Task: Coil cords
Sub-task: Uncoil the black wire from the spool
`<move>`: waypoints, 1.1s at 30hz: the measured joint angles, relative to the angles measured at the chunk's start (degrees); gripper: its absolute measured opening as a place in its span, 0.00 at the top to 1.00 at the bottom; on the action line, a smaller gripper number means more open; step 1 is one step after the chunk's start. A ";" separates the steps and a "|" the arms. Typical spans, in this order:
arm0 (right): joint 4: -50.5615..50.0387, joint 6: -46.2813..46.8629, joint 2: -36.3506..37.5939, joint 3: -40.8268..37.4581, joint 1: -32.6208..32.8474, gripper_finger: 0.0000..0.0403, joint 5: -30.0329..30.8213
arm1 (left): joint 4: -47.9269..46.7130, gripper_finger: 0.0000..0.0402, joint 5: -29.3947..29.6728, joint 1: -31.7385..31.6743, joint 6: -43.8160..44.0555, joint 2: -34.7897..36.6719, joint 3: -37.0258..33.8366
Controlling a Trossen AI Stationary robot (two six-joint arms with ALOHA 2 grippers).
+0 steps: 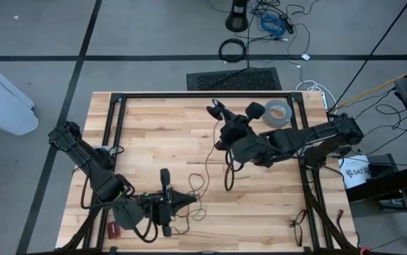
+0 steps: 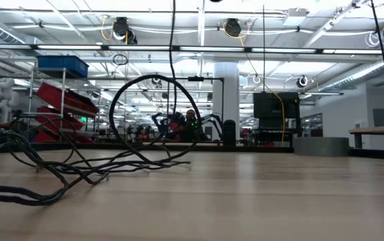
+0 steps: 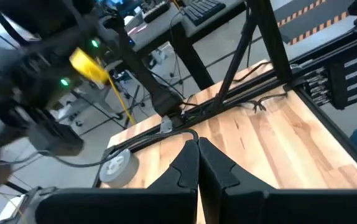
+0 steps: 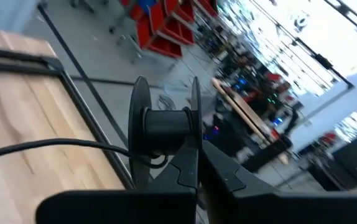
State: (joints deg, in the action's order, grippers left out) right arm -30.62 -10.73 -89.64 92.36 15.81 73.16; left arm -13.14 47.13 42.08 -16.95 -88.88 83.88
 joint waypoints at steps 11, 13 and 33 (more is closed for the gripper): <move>11.53 -9.65 0.52 0.02 3.51 1.00 -3.01 | -2.66 1.00 -2.18 -0.57 0.17 -0.62 0.00; 12.89 -10.57 0.52 0.02 4.85 1.00 -3.02 | -4.32 1.00 -2.16 -1.02 0.48 -0.90 0.00; 12.67 -8.21 0.52 0.02 23.18 1.00 1.76 | -29.35 1.00 5.73 -6.88 19.79 -1.05 0.00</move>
State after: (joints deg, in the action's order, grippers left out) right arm -17.95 -18.94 -89.12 92.38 38.99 74.93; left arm -42.49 52.86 35.20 2.84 -89.93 83.88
